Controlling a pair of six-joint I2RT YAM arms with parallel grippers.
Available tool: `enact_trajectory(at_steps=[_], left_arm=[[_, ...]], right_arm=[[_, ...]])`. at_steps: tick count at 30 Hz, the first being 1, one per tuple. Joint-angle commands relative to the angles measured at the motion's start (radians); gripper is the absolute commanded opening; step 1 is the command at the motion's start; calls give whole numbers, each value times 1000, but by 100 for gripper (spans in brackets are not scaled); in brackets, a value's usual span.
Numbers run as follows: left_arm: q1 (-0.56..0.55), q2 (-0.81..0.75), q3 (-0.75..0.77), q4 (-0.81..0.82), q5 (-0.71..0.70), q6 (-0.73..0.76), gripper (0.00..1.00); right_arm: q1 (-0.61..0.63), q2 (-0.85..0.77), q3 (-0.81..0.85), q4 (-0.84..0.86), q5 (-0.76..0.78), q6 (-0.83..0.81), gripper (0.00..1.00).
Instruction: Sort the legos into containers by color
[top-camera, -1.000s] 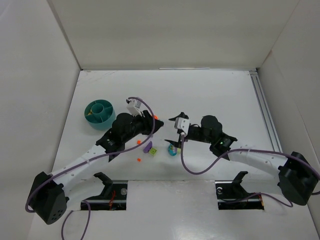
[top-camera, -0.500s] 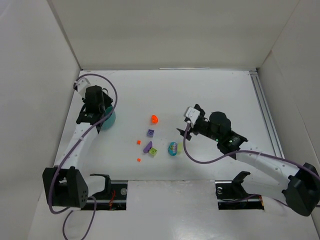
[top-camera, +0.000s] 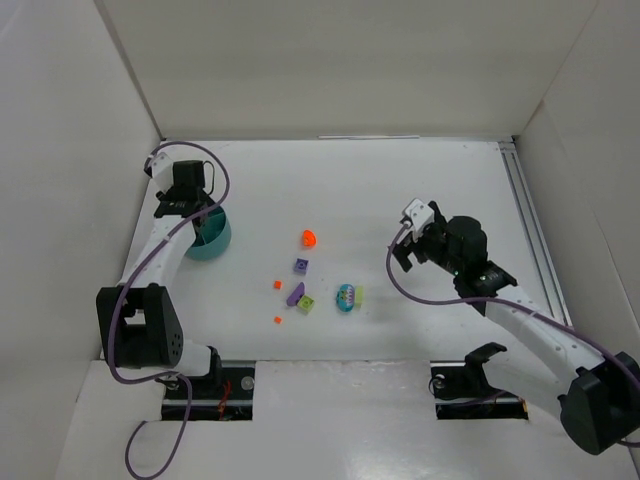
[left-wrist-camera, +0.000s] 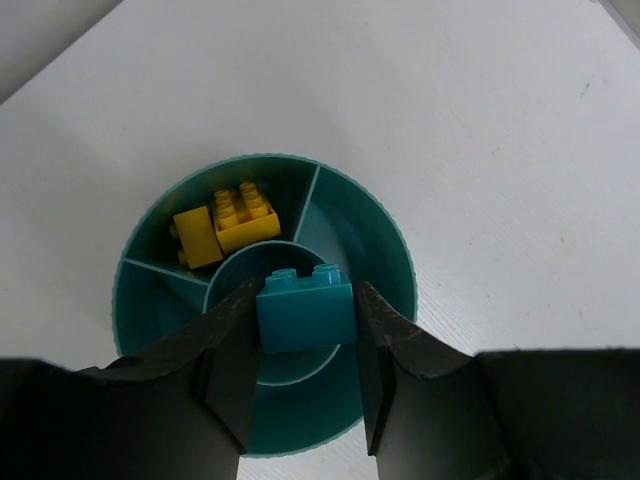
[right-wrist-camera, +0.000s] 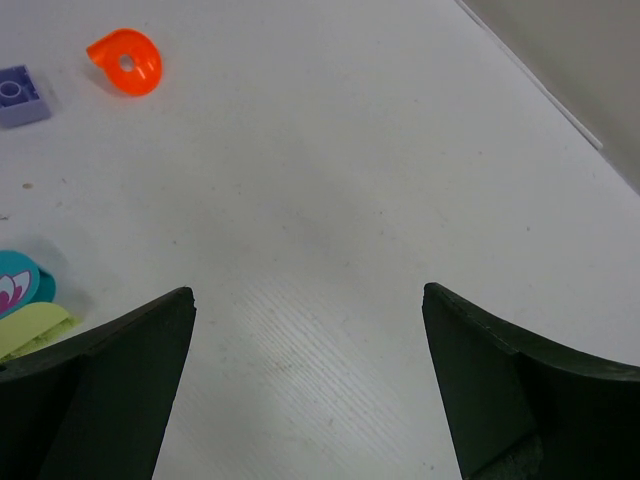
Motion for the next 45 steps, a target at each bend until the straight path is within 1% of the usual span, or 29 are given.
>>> enact_trajectory(at_steps=[1, 2, 6, 8, 12, 13, 15, 16, 17, 18, 19, 23, 25, 26, 27, 28, 29, 30, 31, 32, 33, 36, 38, 39, 41, 42, 43, 45], left_arm=[[7, -23, 47, -27, -67, 6, 12], [7, -23, 36, -27, -67, 6, 12], [17, -23, 27, -18, -58, 15, 21], [17, -11, 27, -18, -49, 15, 24], [26, -2, 36, -43, -49, 4, 40], [26, -2, 36, -43, -49, 4, 40], [26, -2, 36, -43, -38, 4, 46], [26, -2, 36, -43, -38, 4, 55], [26, -2, 36, -43, -23, 4, 55], [26, -11, 36, -43, -23, 14, 60], [26, -11, 36, -43, -23, 14, 61], [26, -48, 36, -34, -1, 14, 61], [26, -72, 25, -12, 52, 26, 67], [26, -109, 10, 0, 83, 37, 76], [26, -131, -4, 15, 115, 49, 82], [26, -154, -20, 64, 191, 58, 90], [15, -204, -42, 100, 238, 75, 98], [-5, -227, -89, 126, 285, 92, 100], [-20, -246, -105, 143, 348, 101, 100], [-35, -262, -117, 161, 377, 101, 100], [-51, -293, -145, 173, 410, 113, 100], [-109, -342, -215, 225, 531, 113, 100], [-147, -361, -252, 258, 595, 122, 100], [-160, -373, -280, 284, 605, 123, 100], [-169, -373, -292, 284, 615, 123, 100], [-169, -373, -292, 284, 625, 136, 100], [-169, -373, -292, 284, 625, 136, 100], [-169, -364, -301, 284, 625, 146, 100]], right_arm=[[-26, -17, -2, -4, -39, 19, 100], [-35, -17, -2, -4, -49, 19, 100], [-45, -17, -2, -4, -50, 19, 100], [-54, -17, -2, -4, -60, 19, 100], [-54, -17, -11, -4, -71, 19, 100], [-54, -17, -11, -4, -71, 19, 100], [-54, -26, -11, -4, -71, 19, 100], [-54, -26, -11, -4, -71, 19, 100], [-54, -26, -11, -4, -71, 19, 100], [-54, -35, -11, -4, -80, 19, 100], [-54, -35, -20, -4, -80, 19, 100], [-54, -35, -20, -4, -100, 19, 100], [-54, -35, -29, -4, -112, 19, 100], [-36, -35, -40, -4, -112, 19, 100], [-22, -35, -40, -4, -112, 30, 100], [-2, -35, -49, -4, -123, 30, 100], [53, -35, -49, -4, -123, 13, 100], [87, -11, -58, -4, -108, 13, 100], [119, 4, -58, -19, -85, 13, 100], [148, 23, -46, -32, -32, 28, 100], [206, 44, -46, -32, -31, 29, 100], [312, 123, -37, -32, -63, 0, 100], [328, 176, -17, -56, -63, -28, 100], [328, 208, -6, -56, -73, -28, 100], [328, 228, 3, -56, -73, -28, 100], [328, 238, 3, -56, -135, -51, 100], [337, 250, 3, -56, -166, -65, 100], [337, 300, 27, -75, -183, -76, 100]])
